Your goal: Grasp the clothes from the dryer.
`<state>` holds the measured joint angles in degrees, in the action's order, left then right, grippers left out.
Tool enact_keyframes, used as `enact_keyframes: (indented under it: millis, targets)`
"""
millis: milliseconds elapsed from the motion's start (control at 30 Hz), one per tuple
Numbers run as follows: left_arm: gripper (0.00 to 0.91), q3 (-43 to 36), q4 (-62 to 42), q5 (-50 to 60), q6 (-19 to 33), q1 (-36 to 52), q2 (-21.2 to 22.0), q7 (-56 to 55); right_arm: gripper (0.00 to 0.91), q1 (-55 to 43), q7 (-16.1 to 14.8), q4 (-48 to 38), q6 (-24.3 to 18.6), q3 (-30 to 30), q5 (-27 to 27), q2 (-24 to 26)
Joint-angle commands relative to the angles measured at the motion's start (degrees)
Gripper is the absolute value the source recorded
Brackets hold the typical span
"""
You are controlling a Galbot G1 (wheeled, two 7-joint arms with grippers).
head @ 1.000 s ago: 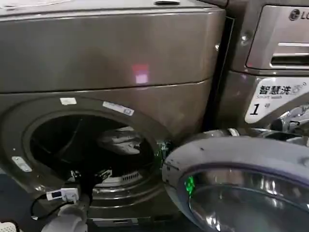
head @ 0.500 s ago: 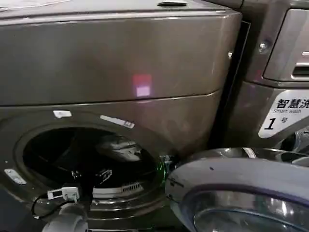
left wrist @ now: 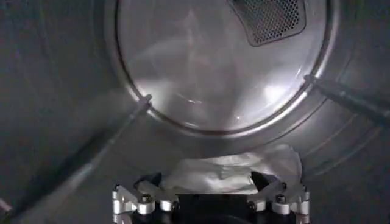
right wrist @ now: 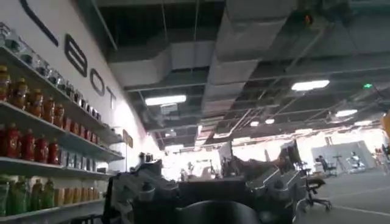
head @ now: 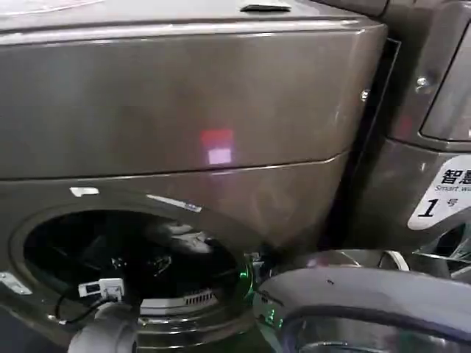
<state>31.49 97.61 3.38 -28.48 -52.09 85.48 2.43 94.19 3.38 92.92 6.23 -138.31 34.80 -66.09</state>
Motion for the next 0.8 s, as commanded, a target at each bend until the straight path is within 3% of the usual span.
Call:
enact_keyframes:
  millis: [33, 233, 433, 533, 633, 800]
  targets:
    - [0.907, 0.1, -15.8, 2.0, 4.8, 10.6, -0.1, 1.3, 0.907, -0.1, 0.0, 0.1, -0.1, 0.2, 0.0, 0.0]
    - [0.907, 0.1, -22.0, 4.9, 5.6, 14.3, 0.0, 2.9, 0.907, -0.4, 0.0, 0.2, -0.2, 0.8, -0.1, -0.1]
    - [0.907, 1.0, -29.3, 24.3, 6.7, 20.1, -0.4, 17.5, 0.907, -0.6, -0.1, 0.8, -0.2, 1.5, -0.2, -0.3]
    - [0.907, 1.2, -31.3, 42.6, 12.8, 21.8, -1.5, 27.4, 0.907, -0.7, -0.1, 0.9, -0.2, 1.8, -0.2, -0.3]
    - [0.907, 1.5, -31.6, 54.3, 22.6, 23.0, -2.3, 38.1, 0.907, -0.7, -0.1, 1.0, -0.3, 2.0, -0.2, -0.3]
    - [0.907, 0.7, -32.4, 57.6, 30.7, 24.9, -3.4, 49.6, 0.907, -0.3, -0.3, 1.4, -0.6, 2.2, -0.3, -0.5]
